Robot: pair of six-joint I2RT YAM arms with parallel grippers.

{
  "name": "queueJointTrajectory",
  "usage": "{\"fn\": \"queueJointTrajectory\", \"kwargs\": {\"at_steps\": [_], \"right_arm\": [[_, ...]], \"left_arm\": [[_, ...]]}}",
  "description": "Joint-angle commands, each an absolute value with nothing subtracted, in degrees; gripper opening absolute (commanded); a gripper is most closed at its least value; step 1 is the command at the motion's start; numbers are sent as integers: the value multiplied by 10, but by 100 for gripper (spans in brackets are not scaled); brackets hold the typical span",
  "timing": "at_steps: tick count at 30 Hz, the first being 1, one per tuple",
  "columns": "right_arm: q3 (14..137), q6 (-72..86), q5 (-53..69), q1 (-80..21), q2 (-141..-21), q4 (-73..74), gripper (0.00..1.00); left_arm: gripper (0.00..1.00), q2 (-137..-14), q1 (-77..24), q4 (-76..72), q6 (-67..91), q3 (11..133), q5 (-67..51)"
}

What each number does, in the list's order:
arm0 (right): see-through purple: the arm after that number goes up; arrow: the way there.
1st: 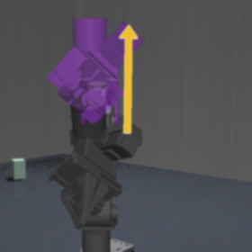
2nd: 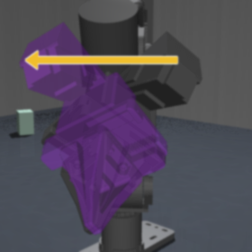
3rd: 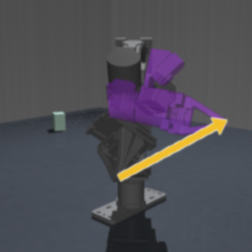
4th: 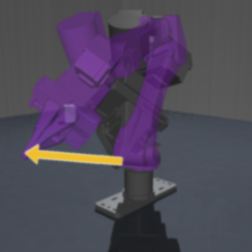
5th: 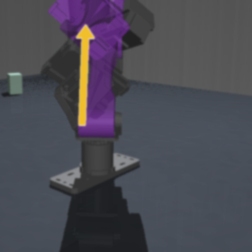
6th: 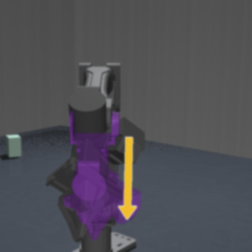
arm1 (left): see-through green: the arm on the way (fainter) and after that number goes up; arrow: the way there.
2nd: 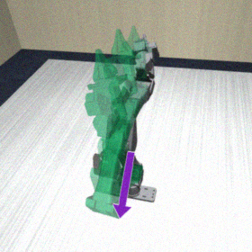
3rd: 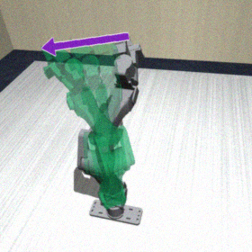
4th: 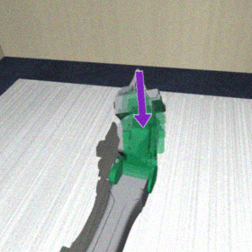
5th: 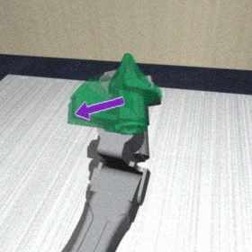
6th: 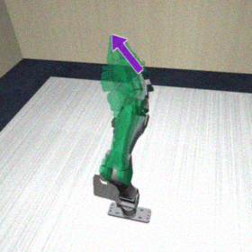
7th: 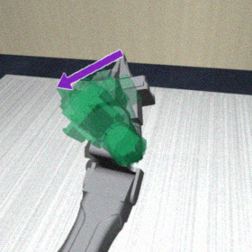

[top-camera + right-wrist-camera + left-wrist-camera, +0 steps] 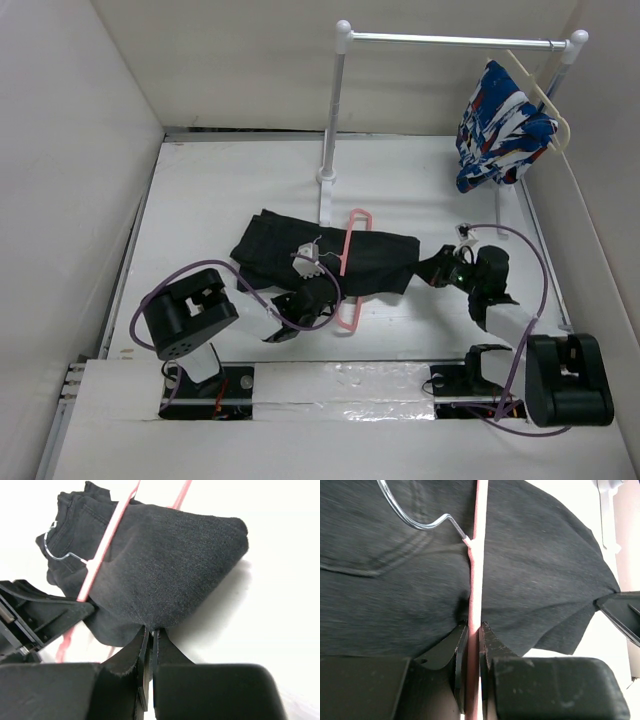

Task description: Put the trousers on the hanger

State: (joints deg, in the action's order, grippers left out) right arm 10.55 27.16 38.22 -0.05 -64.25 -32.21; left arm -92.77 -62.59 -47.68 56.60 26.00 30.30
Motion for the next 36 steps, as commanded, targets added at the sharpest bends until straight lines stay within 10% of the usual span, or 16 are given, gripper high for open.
{"fn": "queueJointTrajectory", "kwargs": {"at_steps": [1, 36], "right_arm": [[139, 205, 341, 45, -592, -231, 0], [221, 151, 480, 207, -469, -69, 0]], "left_arm": [[0, -913, -596, -373, 540, 229, 406], [0, -840, -628, -225, 594, 231, 464]]}}
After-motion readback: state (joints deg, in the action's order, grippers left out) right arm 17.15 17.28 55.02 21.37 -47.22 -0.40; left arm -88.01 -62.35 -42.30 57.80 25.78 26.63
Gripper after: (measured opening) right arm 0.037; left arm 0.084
